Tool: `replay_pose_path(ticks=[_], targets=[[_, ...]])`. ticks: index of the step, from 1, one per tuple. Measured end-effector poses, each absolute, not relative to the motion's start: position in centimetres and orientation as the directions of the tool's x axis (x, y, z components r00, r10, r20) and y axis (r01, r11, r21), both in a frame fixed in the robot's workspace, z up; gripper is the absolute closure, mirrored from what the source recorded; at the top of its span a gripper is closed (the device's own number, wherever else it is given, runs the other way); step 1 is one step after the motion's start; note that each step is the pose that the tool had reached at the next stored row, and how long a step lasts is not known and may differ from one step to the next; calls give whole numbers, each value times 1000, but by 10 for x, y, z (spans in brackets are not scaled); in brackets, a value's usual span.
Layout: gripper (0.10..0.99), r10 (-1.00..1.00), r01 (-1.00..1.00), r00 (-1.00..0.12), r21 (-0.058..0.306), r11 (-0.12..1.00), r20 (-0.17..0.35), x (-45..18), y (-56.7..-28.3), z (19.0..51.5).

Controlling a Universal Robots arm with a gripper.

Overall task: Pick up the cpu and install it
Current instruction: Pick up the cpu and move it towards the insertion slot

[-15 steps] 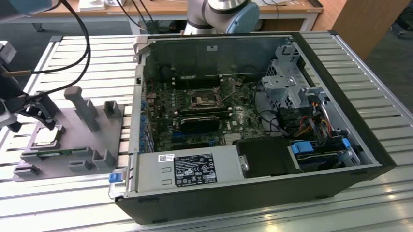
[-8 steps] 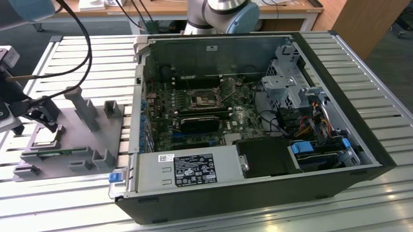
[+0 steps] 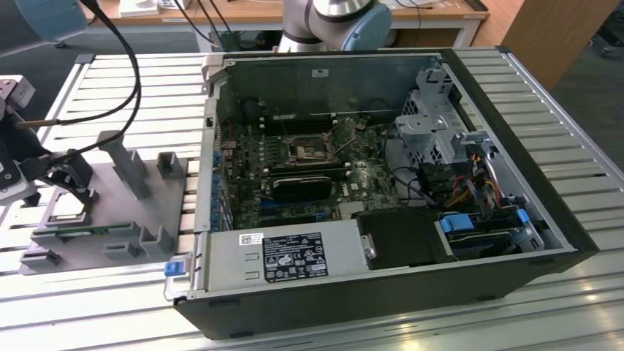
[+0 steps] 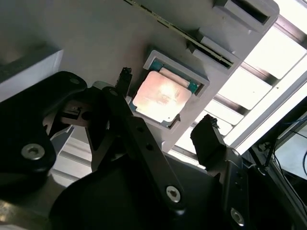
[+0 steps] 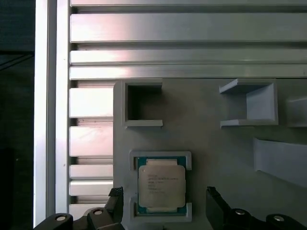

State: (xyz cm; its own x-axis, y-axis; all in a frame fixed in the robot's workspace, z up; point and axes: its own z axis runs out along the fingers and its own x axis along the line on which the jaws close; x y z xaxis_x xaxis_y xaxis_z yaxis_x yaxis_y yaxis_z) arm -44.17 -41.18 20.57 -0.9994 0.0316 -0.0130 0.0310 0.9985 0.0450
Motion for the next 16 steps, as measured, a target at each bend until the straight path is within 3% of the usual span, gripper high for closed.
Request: replay_pose_path(ticks=[11, 13, 16], targets=[[310, 32, 32, -999, 45, 998, -13, -442, -410, 189], [392, 32, 32, -999, 45, 998, -13, -442, -410, 188], [392, 32, 32, -999, 45, 998, -13, -442, -410, 185]])
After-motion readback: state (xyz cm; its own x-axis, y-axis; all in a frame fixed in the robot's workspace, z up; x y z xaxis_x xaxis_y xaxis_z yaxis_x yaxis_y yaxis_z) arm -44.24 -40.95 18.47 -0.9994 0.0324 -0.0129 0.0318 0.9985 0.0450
